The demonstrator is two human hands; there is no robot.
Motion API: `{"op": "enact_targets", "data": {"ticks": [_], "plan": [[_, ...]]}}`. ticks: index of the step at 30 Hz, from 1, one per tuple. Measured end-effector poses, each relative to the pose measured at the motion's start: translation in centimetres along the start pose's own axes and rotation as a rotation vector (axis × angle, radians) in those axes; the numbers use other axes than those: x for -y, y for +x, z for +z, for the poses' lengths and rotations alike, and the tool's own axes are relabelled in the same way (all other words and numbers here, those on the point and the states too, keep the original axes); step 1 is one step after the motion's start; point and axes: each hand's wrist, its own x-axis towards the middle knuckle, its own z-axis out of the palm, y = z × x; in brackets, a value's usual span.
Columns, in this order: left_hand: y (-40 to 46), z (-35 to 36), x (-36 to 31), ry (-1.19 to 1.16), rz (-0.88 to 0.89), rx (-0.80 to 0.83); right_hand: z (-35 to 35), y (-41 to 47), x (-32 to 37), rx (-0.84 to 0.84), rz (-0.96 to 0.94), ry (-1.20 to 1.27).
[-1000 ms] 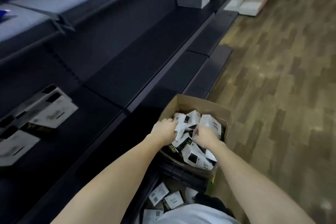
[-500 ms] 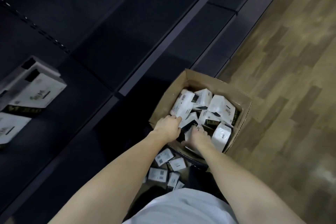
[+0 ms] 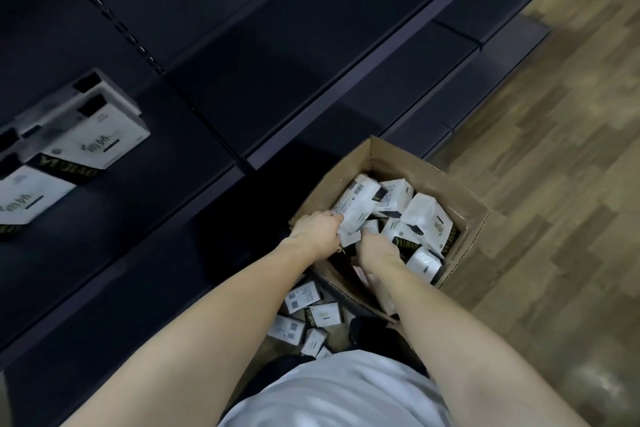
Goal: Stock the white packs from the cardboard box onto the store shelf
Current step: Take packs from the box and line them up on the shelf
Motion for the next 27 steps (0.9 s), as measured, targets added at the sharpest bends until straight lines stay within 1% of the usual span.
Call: {"op": "enact_targets", "data": {"ticks": [5,8,12,15,18,21,24,27], "plan": [[-0.4,-2.9,-0.1,-0.018,-0.024,-0.033,-7.0,-1.1,0.6,-0.061,0.021,0.312],[-0.6,-4.6,-0.2,-0.095,-0.022,-0.059,-10.8,-1.8,0.8,-0.12,0.009,0.49],[-0.9,-6.9,-0.5,-0.19,-0.019,-0.107,-14.8,-3.4,1.8,-0.246,-0.024,0.642],[-1.4,-8.4,-0.8,-0.187,0.003,-0.161,-17.3,-4.8,3.0,-0.28,-0.027,0.734],[-1.8,-9.1,-1.1,-0.152,-0.003,-0.277,-19.5,-5.7,4.4,-0.249,-0.02,0.931],[-2.5,-10.0,-1.2,-0.134,-0.046,-0.459,-21.4,-6.4,6.0,-0.218,-0.025,1.104],[-3.5,-11.8,-0.5,-0.171,-0.096,-0.606,-22.7,-7.6,8.2,-0.184,-0.091,1.124],[-4.6,-13.8,1.4,-0.261,-0.177,-0.672,-23.9,-8.5,10.3,-0.151,-0.11,1.063]]}}
